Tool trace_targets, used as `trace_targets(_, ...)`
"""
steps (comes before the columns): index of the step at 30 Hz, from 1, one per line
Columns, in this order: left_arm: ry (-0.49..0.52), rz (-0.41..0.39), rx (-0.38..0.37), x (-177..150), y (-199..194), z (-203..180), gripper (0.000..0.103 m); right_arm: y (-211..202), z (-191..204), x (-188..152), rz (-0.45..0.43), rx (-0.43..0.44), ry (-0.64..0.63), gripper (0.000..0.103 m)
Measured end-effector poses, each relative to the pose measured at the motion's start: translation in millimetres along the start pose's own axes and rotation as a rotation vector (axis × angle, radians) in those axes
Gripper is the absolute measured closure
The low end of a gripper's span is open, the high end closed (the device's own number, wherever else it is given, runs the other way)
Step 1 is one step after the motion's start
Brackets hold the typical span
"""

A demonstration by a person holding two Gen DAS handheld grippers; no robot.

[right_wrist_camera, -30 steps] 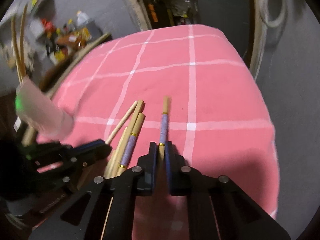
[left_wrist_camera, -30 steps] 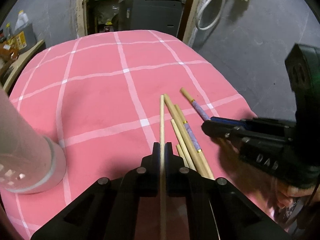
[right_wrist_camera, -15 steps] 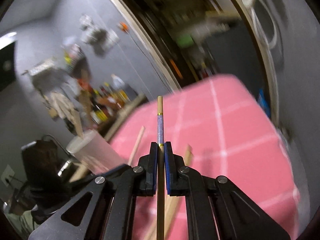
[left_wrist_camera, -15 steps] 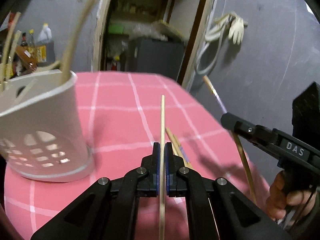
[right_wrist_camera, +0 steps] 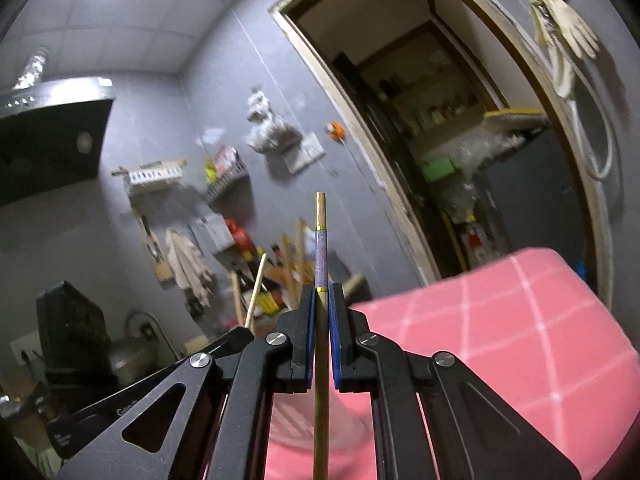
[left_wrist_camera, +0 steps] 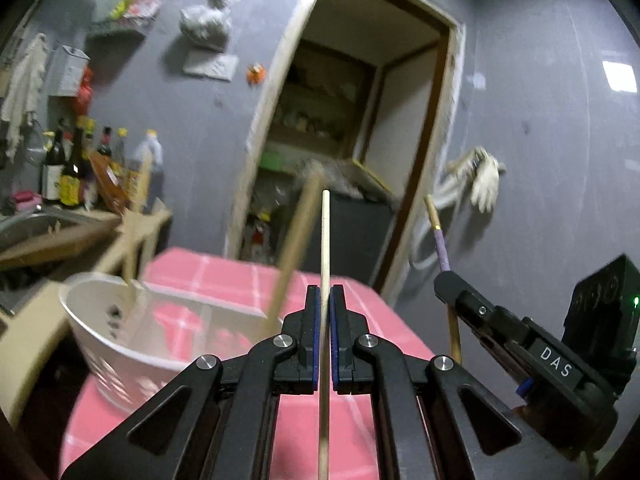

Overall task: Organize utensils
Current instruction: 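Close the left and right tools each on a chopstick and lift, then lower both held chopsticks into the white caddy and open both tools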

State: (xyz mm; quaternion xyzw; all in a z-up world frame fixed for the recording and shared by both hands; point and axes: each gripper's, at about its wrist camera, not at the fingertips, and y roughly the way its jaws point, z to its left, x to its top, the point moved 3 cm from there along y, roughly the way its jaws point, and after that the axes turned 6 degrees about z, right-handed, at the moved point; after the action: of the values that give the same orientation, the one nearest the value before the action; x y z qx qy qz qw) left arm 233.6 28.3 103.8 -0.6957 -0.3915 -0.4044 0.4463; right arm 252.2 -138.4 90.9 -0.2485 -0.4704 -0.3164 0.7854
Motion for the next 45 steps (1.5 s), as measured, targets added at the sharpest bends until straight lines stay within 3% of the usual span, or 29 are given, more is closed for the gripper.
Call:
trace_targets(9,-0.119,-0.173,0.108,46,-21,91,0.1,44,50,37,-0.181,0.071,-0.08,0.098)
trace_targets(14,-0.182,-0.254,0.147,67,-23,133,0.1,61,67,44,-0.308,0.036,-0.163,0.098)
trace_targets(21,-0.217,-0.33,0.189,76,-21,166,0.1,81,67,41,-0.397,-0.045,-0.22,0.098)
trace_targets(35,-0.203,-0.299,0.238,44,3,164,0.1,101,46,21,-0.357,-0.115,-0.228,0.098)
trace_targets(45,-0.161,-0.24,0.258,21,12,152,0.1,104,45,5,-0.27,-0.137,-0.232,0.098)
